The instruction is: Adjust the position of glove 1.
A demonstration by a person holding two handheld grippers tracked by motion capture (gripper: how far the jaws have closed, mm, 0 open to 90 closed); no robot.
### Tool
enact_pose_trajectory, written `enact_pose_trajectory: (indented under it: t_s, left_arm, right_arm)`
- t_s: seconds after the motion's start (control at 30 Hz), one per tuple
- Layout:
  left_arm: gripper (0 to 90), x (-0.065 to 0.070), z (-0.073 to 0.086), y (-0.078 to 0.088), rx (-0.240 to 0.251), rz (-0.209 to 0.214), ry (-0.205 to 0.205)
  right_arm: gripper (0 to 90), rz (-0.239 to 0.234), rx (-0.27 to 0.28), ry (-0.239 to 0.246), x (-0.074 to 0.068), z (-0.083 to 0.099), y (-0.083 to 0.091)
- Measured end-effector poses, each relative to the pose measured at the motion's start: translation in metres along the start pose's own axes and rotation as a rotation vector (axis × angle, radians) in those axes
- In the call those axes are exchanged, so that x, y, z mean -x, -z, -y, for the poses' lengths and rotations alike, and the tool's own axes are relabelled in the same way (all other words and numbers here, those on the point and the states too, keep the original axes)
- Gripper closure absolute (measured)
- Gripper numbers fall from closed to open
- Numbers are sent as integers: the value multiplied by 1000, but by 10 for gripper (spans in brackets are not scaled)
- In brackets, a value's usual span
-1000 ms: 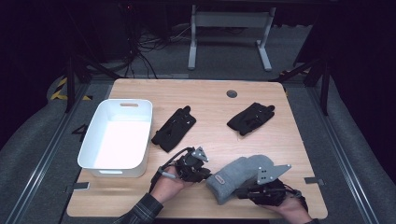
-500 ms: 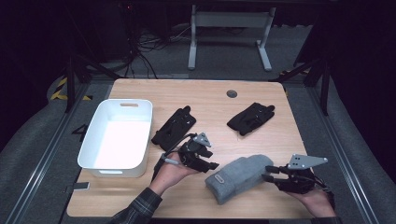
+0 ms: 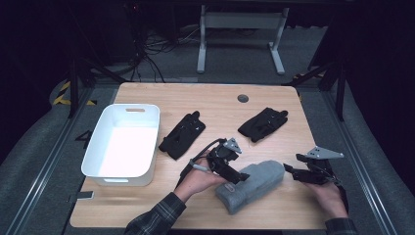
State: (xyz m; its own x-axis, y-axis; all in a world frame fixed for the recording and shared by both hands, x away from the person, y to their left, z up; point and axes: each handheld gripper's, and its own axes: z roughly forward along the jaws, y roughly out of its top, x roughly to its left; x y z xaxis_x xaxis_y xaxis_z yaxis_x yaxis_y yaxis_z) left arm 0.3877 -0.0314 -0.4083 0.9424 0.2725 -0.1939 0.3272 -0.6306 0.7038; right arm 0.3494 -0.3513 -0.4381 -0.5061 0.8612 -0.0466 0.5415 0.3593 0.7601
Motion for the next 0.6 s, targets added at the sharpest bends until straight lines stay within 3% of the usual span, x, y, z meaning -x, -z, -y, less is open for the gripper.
enact_pose_trajectory:
  t_s: [0.2, 0.33, 0.6]
  left_arm:
    - [157, 1, -2, -17, -30, 11, -3]
    - [151, 3, -1, -29, -65, 24, 4]
    - [124, 4, 4, -45, -119, 56, 8]
  right_arm:
    - [274, 35, -19, -59, 11, -1, -14]
    - [250, 41, -48, -68, 13, 1, -23]
    - [244, 58, -46, -78, 16, 5, -26]
